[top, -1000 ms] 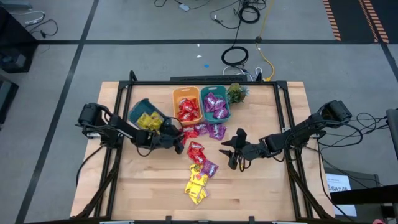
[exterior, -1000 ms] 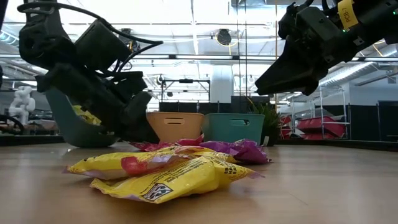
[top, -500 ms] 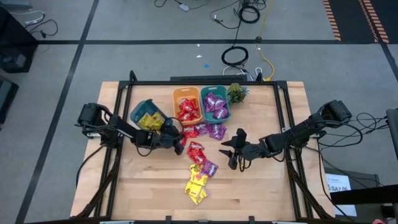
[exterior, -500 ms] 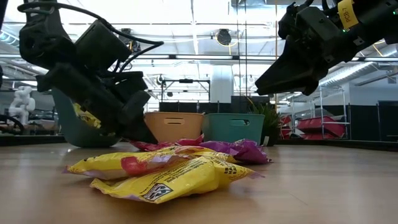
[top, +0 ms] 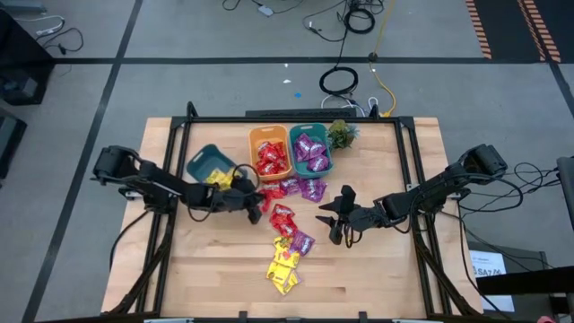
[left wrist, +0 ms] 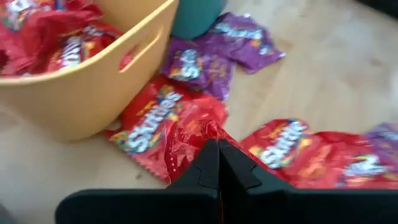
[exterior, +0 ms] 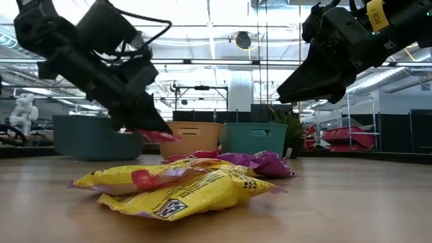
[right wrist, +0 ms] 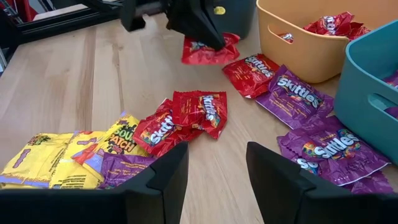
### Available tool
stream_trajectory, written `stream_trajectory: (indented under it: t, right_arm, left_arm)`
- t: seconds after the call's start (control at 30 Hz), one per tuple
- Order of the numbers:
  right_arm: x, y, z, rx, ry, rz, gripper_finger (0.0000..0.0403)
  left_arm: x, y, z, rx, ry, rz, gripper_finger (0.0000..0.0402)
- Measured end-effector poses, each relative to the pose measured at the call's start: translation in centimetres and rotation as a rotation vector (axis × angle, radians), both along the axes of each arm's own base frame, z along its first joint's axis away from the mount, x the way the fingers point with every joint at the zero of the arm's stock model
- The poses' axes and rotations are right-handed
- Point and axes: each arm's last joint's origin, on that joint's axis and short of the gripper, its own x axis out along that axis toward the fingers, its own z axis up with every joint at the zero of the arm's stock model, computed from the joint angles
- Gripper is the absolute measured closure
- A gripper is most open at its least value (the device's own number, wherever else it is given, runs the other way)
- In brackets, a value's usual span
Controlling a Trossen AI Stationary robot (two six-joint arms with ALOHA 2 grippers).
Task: Sort candy
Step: Put the red candy into the yellow bin
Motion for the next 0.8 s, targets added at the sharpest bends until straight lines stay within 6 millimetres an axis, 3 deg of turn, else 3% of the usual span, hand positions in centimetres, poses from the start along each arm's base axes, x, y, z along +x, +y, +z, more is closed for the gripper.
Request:
stream_trajectory:
  t: [0.5,0.8]
  right_arm:
    - [0.0,0.0,0.0,0.0,0.0,0.0,0.025]
    - [0.0,0.0,0.0,-0.003,0.0,0.002,0.025]
  left_arm:
    - [-1.1,0.3,4.8,0.043,-0.156,-0.078,0.0401]
    - [-0.4,4.9,7.7,0.11,-0.233,0.017,0.0401]
